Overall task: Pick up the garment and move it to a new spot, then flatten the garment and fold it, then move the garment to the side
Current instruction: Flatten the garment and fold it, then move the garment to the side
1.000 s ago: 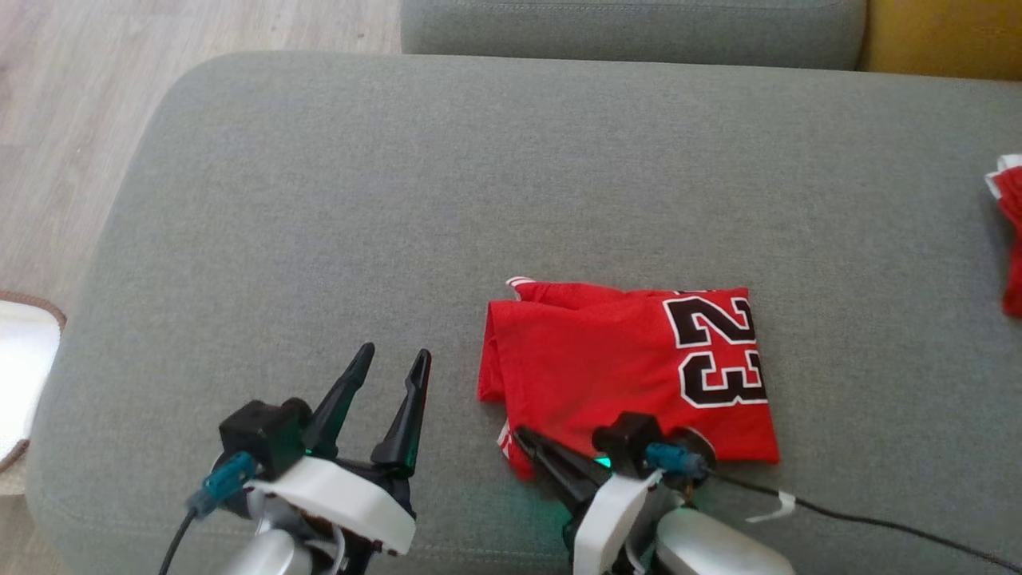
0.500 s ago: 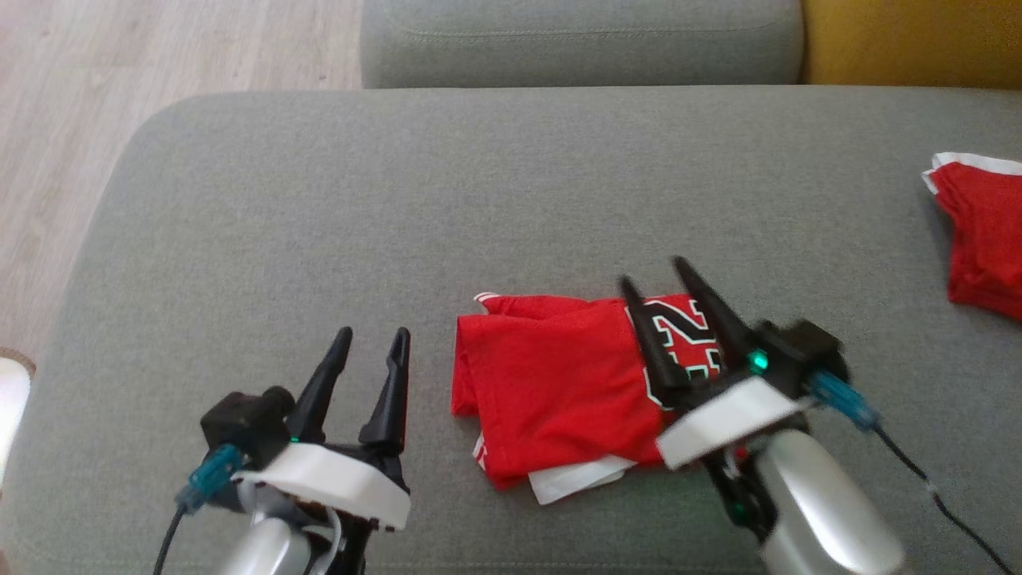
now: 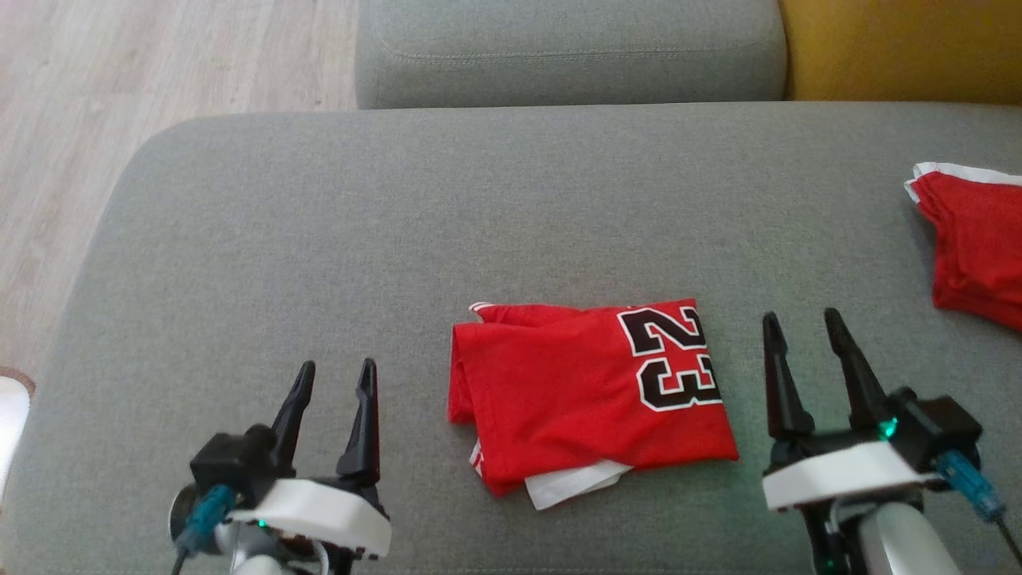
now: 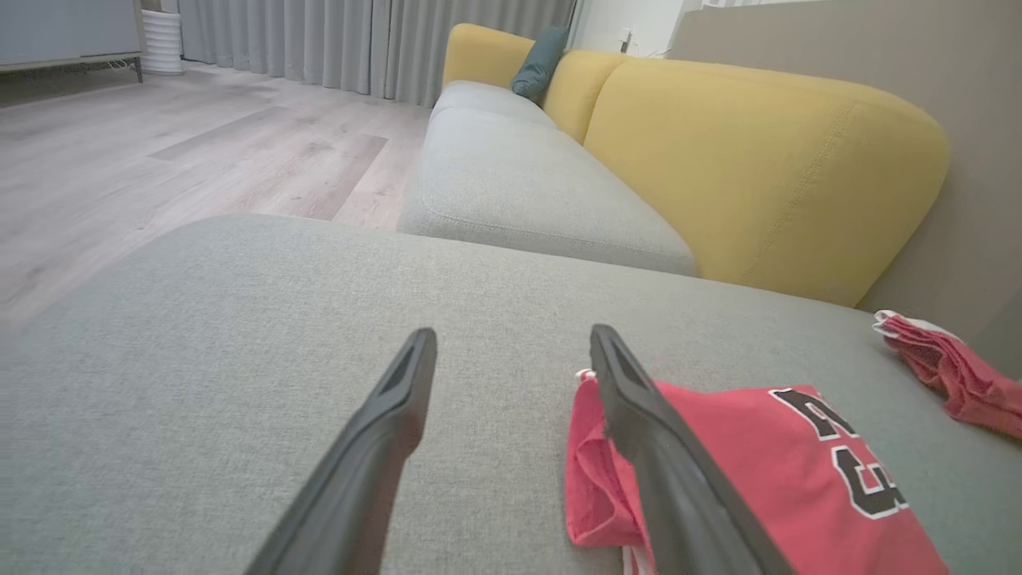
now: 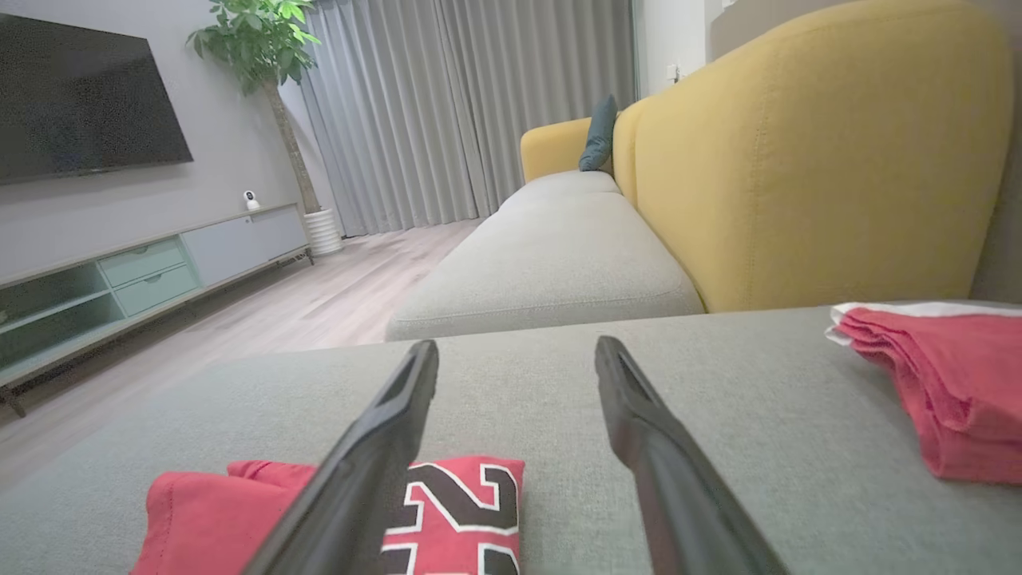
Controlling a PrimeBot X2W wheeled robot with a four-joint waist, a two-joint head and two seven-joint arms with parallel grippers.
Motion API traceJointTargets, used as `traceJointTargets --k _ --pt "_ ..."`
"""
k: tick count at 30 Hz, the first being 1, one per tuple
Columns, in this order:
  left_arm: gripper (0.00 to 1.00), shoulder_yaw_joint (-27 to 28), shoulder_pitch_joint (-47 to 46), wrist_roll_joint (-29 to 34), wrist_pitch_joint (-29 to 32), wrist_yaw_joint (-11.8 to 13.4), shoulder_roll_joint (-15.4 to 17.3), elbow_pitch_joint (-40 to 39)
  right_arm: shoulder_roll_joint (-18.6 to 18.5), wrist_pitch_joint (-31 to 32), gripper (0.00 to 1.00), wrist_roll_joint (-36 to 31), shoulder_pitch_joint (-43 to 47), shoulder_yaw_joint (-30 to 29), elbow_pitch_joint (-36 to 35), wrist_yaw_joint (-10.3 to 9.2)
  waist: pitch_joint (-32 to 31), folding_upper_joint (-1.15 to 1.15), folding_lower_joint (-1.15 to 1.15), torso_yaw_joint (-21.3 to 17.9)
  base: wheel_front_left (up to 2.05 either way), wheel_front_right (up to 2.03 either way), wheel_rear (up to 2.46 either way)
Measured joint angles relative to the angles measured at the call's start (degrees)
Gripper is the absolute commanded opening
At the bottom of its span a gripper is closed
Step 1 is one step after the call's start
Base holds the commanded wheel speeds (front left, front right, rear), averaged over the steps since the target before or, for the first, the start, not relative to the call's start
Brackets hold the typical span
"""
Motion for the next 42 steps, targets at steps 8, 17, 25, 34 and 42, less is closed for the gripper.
traceJointTargets --k 8,17,25,34,42 --pt "1.0 2.4 1.8 3.2 0.0 -1.3 -1.3 1.0 0.3 0.0 1.0 -0.4 2.2 -1.8 -0.3 0.0 -0.4 0.0 0.0 0.1 0.0 0.0 0.0" --pt "1.0 4.7 2.4 5.2 0.0 -3.8 -3.2 2.1 0.3 0.0 1.0 -0.4 2.2 -2.5 0.6 0.0 -0.5 0.0 0.0 0.2 0.0 0.0 0.0" --pt "1.0 6.1 2.4 6.3 0.0 -4.8 -4.2 2.6 0.4 0.7 1.0 -0.4 2.1 -3.4 1.2 0.0 -0.3 0.0 0.0 0.3 0.0 0.0 0.0" --pt "1.0 7.4 2.4 7.7 0.0 -5.9 -5.5 2.6 0.4 16.6 1.0 -1.9 -1.7 -5.7 2.8 0.0 1.4 0.0 0.0 1.4 0.0 0.0 0.0" --pt "1.0 7.9 1.3 8.3 0.0 -7.3 -7.0 3.1 -5.5 36.8 1.0 4.2 -6.7 -0.7 3.3 0.0 4.3 0.0 0.0 3.6 0.0 0.0 0.0"
